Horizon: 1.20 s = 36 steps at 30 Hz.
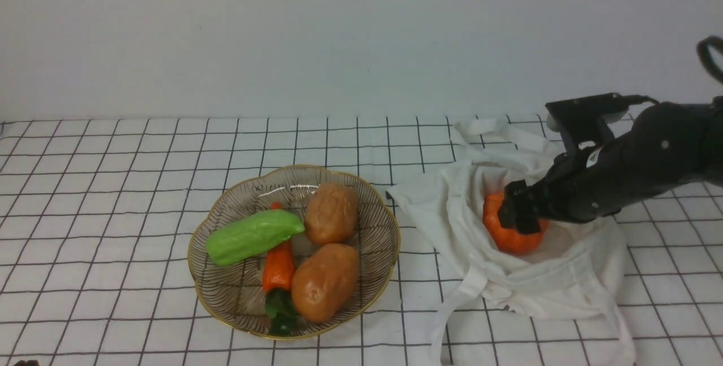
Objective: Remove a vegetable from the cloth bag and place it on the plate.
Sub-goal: Use the right arm to grab a pumpkin from the bag
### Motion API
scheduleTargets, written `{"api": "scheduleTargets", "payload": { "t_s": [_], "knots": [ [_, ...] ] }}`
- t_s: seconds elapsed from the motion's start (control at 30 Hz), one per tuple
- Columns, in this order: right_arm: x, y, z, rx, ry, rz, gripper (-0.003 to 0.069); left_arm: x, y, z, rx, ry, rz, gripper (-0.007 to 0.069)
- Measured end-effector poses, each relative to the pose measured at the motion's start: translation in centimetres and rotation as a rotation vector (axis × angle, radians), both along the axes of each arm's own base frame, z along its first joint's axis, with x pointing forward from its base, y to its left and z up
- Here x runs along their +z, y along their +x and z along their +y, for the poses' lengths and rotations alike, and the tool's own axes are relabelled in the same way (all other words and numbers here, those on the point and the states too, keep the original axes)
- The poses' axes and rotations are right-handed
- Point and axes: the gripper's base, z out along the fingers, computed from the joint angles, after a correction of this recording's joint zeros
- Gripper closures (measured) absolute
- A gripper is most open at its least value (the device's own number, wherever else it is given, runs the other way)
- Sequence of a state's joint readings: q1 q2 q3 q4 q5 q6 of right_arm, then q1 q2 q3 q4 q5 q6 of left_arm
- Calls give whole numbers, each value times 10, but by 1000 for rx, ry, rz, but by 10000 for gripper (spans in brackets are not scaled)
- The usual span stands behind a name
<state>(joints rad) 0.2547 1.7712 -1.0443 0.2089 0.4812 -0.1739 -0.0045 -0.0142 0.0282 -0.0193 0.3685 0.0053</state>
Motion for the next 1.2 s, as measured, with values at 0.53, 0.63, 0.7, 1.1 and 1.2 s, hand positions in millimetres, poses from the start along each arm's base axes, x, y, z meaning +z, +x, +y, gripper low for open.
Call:
{"api": "scheduleTargets", "payload": {
  "t_s": [0.53, 0.63, 0.7, 1.1, 1.2],
  "knots": [
    [-25, 8, 2, -17, -3, 33, 55, 0, 0, 0, 0, 0, 0, 632],
    [-25, 8, 2, -16, -3, 35, 55, 0, 0, 0, 0, 0, 0, 632],
    [-21, 6, 2, -14, -2, 38, 55, 0, 0, 0, 0, 0, 0, 632],
    [80, -29, -5, -5, 78, -149, 55, 0, 0, 0, 0, 0, 0, 632],
    [100, -39, -2, -24, 160, -185, 55, 0, 0, 0, 0, 0, 0, 632]
  ]
}}
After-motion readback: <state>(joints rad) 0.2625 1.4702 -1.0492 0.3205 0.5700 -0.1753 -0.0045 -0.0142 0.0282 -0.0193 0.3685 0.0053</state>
